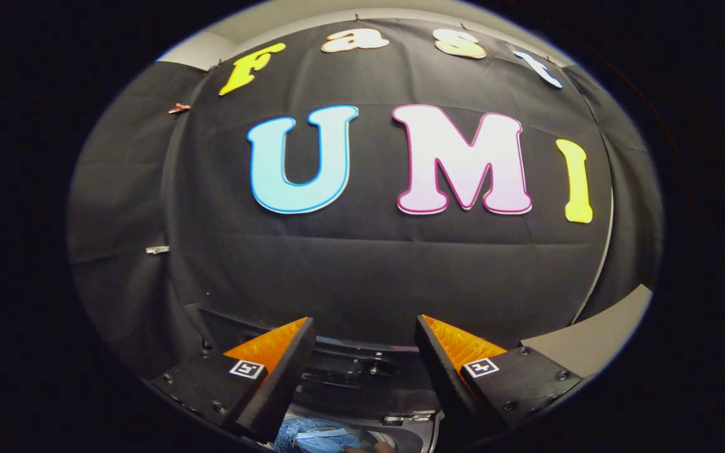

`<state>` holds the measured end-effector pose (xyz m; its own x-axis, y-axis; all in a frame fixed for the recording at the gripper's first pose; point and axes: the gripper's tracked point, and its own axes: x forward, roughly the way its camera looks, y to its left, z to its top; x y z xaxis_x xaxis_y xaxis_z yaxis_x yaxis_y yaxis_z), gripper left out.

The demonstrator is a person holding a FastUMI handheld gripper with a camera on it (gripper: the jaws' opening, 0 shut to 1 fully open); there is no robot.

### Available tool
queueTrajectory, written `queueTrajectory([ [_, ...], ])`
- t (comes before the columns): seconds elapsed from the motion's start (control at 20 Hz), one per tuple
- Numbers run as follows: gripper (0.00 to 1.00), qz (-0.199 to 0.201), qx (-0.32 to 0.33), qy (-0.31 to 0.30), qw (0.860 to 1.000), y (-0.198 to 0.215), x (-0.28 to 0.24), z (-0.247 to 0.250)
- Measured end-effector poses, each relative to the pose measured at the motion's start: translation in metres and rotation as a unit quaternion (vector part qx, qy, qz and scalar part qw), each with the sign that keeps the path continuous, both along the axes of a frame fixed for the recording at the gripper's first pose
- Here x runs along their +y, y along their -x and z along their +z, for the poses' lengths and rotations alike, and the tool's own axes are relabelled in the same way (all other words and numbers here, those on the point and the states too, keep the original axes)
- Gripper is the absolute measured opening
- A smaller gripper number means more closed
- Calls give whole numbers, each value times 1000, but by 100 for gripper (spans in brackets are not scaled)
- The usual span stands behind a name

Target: Put the clothes into the washing machine and then close the washing machine lid.

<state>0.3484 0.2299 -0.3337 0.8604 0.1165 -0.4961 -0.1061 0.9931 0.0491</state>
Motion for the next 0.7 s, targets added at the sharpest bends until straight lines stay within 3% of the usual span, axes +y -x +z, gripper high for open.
queueTrajectory([
  [0.2,99,-28,30,16,999,-15,-16,-25],
  [0.7,99,-28,58,2,998,-26,-15,-38],
])
